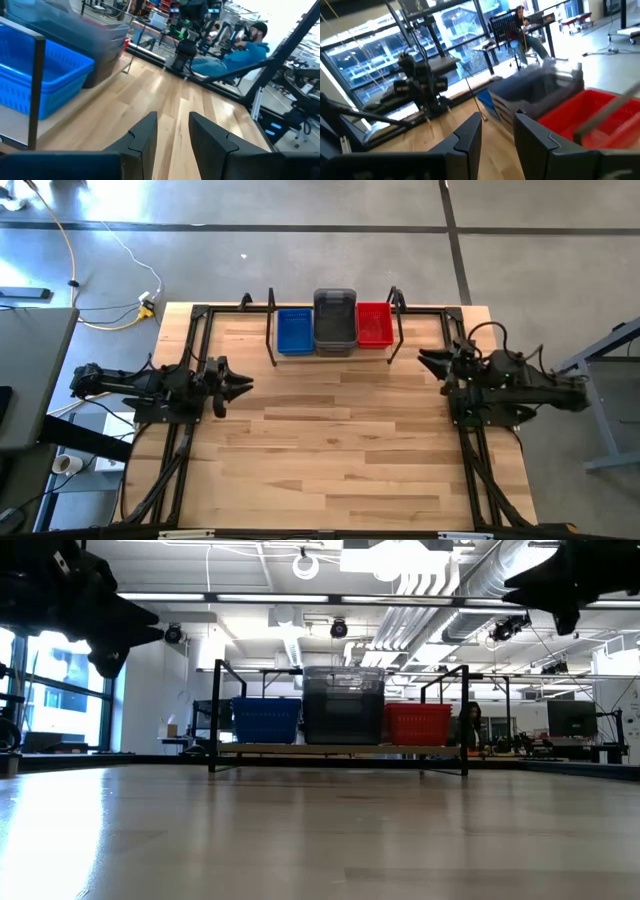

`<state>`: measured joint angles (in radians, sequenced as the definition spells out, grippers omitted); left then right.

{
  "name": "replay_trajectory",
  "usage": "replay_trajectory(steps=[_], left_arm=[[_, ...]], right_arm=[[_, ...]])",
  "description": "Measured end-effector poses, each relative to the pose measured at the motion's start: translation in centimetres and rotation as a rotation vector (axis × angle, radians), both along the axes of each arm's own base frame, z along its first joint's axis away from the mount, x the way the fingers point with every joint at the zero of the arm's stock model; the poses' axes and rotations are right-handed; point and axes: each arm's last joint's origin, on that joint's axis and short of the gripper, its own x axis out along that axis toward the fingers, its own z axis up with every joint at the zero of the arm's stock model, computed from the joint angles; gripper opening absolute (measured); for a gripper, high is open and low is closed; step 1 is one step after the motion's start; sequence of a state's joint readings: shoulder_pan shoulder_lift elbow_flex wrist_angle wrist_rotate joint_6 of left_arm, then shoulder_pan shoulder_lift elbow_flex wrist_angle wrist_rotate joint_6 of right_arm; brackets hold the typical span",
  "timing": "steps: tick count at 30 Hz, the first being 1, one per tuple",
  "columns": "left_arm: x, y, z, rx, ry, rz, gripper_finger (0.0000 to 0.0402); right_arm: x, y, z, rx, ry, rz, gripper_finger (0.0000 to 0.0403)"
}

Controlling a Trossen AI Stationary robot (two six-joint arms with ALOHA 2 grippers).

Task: Stack baskets on shelf by color
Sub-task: Return to Home Position

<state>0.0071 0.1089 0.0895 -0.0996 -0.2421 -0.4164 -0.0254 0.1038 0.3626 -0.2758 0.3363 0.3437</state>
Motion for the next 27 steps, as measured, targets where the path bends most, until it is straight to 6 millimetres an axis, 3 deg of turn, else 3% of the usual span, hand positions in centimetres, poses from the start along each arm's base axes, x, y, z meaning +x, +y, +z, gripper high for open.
replay_trajectory(steps=[7,16,27], left_arm=[[0.0,0.0,-0.3,-0.049,0.017,0.011,0.0101],[-0.1,0.0,-0.9,-0.165,0.051,0.032,0.0101],[-0.2,0.0,-1.1,0.033,0.13,-0.001,0.0102]], right_arm=[[-1.5,0.0,-0.8,-0.003,0.028,0.0,0.0098],[0.4,0.0,-4.1,-0.01,0.051,0.009,0.0098],[1.7,0.0,-7.6,-0.001,0.078,0.018,0.0098]])
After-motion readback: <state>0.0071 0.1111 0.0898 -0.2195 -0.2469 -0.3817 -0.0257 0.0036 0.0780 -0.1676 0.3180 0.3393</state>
